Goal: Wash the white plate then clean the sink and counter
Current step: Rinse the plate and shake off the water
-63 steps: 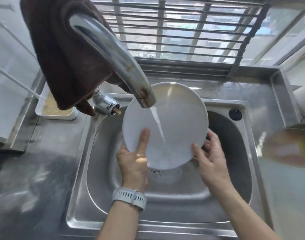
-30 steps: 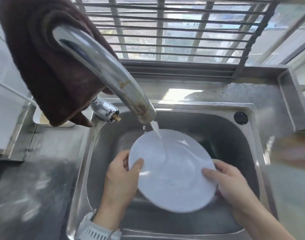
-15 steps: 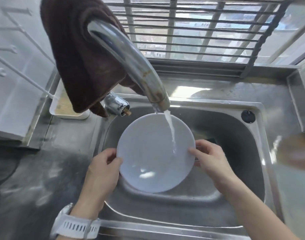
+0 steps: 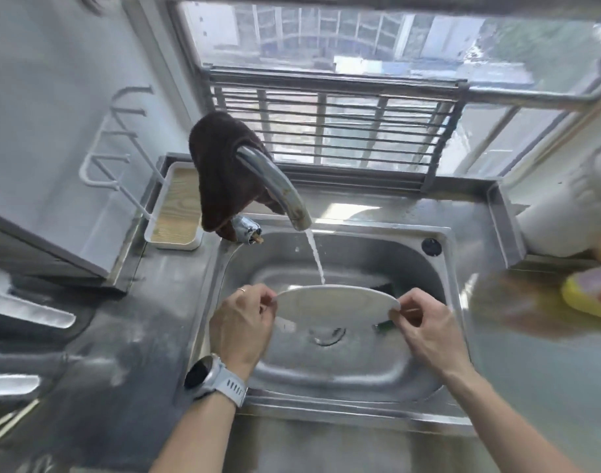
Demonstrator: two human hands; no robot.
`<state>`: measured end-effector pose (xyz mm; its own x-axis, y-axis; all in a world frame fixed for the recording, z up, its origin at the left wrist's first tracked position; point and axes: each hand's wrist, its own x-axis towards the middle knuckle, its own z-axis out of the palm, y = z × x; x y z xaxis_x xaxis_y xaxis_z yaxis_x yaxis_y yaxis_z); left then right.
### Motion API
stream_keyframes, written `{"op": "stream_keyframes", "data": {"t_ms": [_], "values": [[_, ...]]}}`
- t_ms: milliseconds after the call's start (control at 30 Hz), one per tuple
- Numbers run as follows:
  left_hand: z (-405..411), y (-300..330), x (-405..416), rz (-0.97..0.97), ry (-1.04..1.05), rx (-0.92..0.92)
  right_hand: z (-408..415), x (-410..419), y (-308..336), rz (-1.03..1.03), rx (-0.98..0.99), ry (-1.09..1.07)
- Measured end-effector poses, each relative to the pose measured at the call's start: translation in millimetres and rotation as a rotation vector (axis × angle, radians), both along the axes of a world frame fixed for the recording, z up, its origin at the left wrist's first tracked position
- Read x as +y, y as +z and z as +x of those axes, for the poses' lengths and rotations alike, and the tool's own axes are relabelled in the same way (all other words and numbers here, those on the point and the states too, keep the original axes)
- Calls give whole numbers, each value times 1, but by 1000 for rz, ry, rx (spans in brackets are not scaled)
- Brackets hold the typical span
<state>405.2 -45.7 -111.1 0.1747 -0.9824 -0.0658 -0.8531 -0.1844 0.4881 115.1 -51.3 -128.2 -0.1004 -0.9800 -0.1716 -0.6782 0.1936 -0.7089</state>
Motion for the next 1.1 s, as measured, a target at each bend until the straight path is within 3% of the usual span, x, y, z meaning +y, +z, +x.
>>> {"op": "stream_keyframes", "data": {"t_ms": [133, 400, 533, 633, 767, 833, 1100], "values": [[-3, 53, 7, -47, -55, -113, -7, 12, 56, -89, 47, -37], [9, 203, 30, -292, -115, -85, -14, 37, 215, -327, 103, 13], [15, 252, 43, -455, -114, -73, -12, 49, 263, -427, 78, 8], [16, 224, 40, -403, -99, -91, -9, 50, 238, -417, 112, 4], [1, 135, 39, -26, -108, -125, -5, 46, 134, -84, 227, 33], [-5, 107, 44, 73, -123, -132, -2, 48, 105, -3, 229, 23], [9, 156, 50, -191, 10, -65, -2, 69, 167, -348, 176, -28]]}}
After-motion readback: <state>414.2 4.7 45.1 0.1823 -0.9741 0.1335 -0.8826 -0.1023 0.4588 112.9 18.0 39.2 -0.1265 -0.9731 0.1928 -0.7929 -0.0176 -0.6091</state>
